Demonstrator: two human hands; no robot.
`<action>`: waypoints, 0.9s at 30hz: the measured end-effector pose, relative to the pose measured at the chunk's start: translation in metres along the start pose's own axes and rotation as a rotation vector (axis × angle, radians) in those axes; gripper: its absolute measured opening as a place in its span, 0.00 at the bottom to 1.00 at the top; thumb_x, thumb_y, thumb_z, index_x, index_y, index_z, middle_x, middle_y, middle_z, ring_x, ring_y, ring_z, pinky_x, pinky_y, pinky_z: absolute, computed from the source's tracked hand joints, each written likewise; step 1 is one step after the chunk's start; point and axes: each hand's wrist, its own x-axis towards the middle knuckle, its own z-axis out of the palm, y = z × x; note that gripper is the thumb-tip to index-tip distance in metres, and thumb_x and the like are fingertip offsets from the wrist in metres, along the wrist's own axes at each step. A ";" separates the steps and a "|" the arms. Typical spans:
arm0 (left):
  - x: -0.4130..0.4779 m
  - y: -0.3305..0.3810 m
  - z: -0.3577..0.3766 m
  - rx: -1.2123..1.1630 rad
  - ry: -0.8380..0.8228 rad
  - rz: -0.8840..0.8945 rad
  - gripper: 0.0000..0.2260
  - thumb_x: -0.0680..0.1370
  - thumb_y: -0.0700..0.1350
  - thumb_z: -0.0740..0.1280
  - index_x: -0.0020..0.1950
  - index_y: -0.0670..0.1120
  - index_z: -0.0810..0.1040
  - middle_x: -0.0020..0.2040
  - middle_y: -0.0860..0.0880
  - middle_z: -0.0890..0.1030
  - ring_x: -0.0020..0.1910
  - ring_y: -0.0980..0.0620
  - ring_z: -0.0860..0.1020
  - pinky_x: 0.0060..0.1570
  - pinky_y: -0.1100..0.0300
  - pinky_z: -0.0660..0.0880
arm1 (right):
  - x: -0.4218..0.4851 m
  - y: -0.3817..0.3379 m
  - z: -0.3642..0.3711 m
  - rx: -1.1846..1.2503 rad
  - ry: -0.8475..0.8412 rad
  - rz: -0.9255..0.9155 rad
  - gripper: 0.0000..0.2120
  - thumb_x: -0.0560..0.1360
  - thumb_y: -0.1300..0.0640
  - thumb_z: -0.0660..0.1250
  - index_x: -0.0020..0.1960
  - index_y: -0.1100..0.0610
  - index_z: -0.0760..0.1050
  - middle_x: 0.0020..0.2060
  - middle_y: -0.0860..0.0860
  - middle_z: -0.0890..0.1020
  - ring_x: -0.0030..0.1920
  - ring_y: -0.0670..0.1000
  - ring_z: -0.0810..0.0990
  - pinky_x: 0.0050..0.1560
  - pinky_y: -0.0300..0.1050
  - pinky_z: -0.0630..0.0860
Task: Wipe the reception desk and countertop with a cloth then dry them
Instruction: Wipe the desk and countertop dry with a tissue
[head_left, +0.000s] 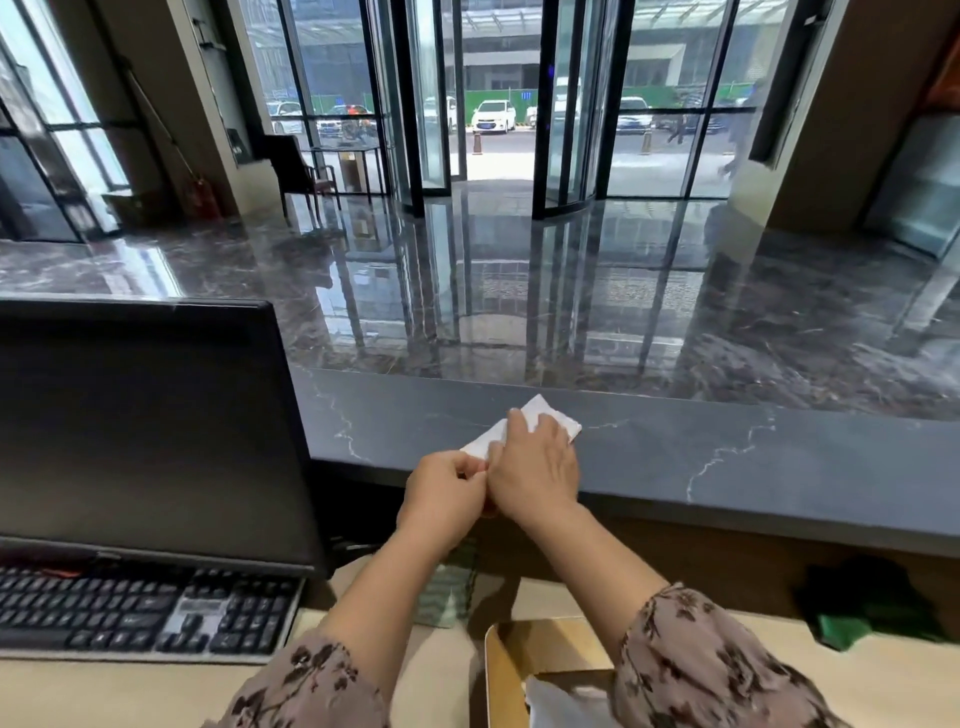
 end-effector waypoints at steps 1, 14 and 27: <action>0.001 -0.003 -0.005 -0.019 -0.017 0.001 0.07 0.70 0.43 0.67 0.35 0.50 0.84 0.33 0.48 0.84 0.40 0.44 0.84 0.47 0.43 0.81 | -0.003 -0.003 0.005 -0.013 -0.095 0.027 0.26 0.81 0.46 0.49 0.76 0.55 0.55 0.74 0.64 0.56 0.75 0.62 0.52 0.74 0.53 0.50; -0.019 -0.016 -0.066 -0.001 0.173 -0.067 0.11 0.74 0.39 0.61 0.45 0.54 0.78 0.32 0.55 0.84 0.35 0.56 0.84 0.50 0.49 0.80 | 0.006 -0.032 0.027 -0.240 -0.177 -0.006 0.32 0.82 0.45 0.41 0.77 0.65 0.40 0.77 0.62 0.42 0.77 0.59 0.39 0.76 0.54 0.39; -0.020 -0.020 -0.042 0.465 0.196 0.119 0.22 0.79 0.41 0.58 0.73 0.49 0.67 0.74 0.50 0.68 0.68 0.49 0.71 0.66 0.51 0.70 | 0.028 0.091 -0.034 -0.307 -0.176 0.188 0.31 0.82 0.46 0.42 0.78 0.64 0.42 0.77 0.60 0.43 0.77 0.57 0.41 0.77 0.54 0.44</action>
